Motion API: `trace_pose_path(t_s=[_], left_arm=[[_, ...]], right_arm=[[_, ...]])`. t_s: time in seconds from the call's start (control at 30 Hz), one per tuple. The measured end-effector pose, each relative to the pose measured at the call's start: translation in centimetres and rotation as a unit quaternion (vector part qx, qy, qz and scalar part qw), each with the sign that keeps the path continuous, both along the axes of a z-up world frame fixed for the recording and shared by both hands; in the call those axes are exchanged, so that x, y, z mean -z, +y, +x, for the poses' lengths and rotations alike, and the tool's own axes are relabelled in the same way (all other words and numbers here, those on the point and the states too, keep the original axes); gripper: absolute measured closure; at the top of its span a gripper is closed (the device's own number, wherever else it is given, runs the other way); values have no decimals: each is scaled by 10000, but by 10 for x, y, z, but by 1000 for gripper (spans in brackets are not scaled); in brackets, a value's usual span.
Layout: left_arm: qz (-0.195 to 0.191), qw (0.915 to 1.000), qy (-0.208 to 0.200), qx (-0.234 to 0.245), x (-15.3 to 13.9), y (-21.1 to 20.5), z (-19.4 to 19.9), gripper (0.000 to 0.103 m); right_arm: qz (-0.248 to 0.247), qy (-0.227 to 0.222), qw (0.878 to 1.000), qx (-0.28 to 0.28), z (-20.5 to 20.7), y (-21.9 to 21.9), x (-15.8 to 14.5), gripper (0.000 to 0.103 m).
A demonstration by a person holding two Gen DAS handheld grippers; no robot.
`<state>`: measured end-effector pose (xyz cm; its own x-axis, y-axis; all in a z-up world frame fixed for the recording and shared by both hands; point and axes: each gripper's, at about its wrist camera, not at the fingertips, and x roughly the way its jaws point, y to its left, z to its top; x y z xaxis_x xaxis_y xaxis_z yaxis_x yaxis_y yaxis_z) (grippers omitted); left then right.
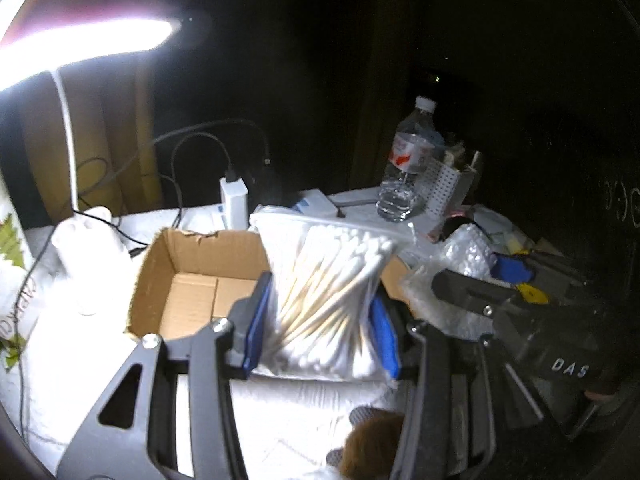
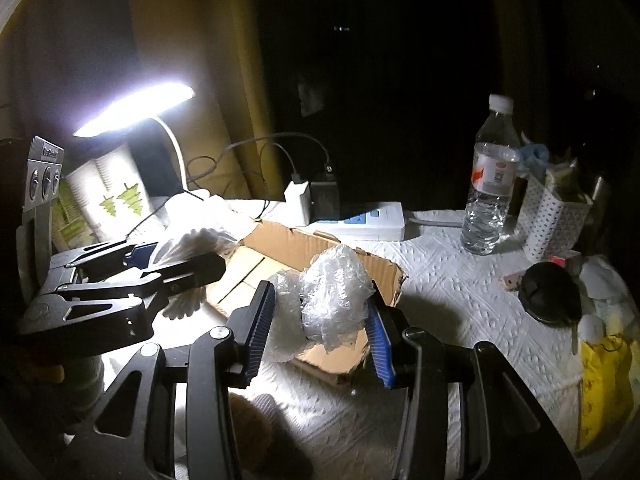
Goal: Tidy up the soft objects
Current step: 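Lower both items into the cardboard box and open both grippers, then grasp the brown knitted sponge with the left gripper while the right gripper approaches the tissue pack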
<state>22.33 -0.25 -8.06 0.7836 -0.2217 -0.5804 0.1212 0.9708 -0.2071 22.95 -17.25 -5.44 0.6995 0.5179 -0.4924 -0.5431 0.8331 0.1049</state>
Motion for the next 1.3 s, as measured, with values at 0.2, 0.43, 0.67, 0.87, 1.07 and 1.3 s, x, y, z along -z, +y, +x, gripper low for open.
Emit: trace_pose_path(t_s=[0.2,0.43,0.67,0.87,1.07,1.3], left_arm=[[-110,9996,252,26,25,-6,26,56],[-147,9971,749,-5,49,-9,46,50],[-201,9967,770,-155,48,0,41,31],[-151,9977,621,-215,35,6,23,30],[-137,9985,462,-245,21,8,1,29],[-136,9993,319,-157,7,1,-26,29]], right_arm=[[-18,396,9992,3,24,4,18,56],[-14,650,9979,-64,37,10,31,56],[-30,797,9968,-38,39,11,33,43],[17,735,9972,117,29,3,24,33],[50,585,9980,234,9,-6,12,33],[15,454,9985,299,-20,-17,2,33]])
